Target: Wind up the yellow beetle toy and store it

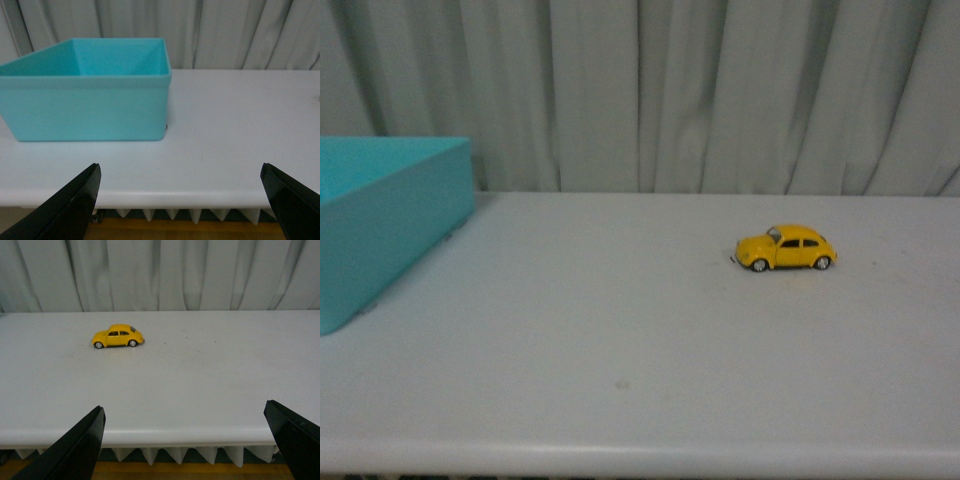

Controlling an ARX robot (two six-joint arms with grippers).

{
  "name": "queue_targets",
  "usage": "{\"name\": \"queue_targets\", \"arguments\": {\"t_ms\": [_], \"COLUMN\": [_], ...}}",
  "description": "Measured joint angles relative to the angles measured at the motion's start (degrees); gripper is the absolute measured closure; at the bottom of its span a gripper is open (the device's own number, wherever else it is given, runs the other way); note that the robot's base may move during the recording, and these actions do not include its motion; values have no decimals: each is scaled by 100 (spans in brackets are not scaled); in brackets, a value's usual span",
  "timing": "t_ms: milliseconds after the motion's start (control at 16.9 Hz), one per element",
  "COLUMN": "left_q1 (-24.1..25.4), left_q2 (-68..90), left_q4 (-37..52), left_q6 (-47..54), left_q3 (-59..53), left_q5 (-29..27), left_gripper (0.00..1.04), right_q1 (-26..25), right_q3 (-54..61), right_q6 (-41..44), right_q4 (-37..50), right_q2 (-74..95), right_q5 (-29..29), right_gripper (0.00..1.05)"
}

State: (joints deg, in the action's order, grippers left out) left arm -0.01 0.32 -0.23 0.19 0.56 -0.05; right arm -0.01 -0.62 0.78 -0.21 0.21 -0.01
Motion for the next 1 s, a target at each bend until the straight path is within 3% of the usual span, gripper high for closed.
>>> {"name": "queue_targets", "arguments": {"t_ms": [1003], "left_q1": [0], "left_q2": [0], "left_q4": [7], "left_q6": [-4], "left_q3": [0], "left_q5": [2], "left_gripper": [7], "right_q1": [0], "right_q3": [0], "right_q6": [-17], "right_q4": [2], "right_q2": [0], "right_q5": [2], "right_gripper": [7]}}
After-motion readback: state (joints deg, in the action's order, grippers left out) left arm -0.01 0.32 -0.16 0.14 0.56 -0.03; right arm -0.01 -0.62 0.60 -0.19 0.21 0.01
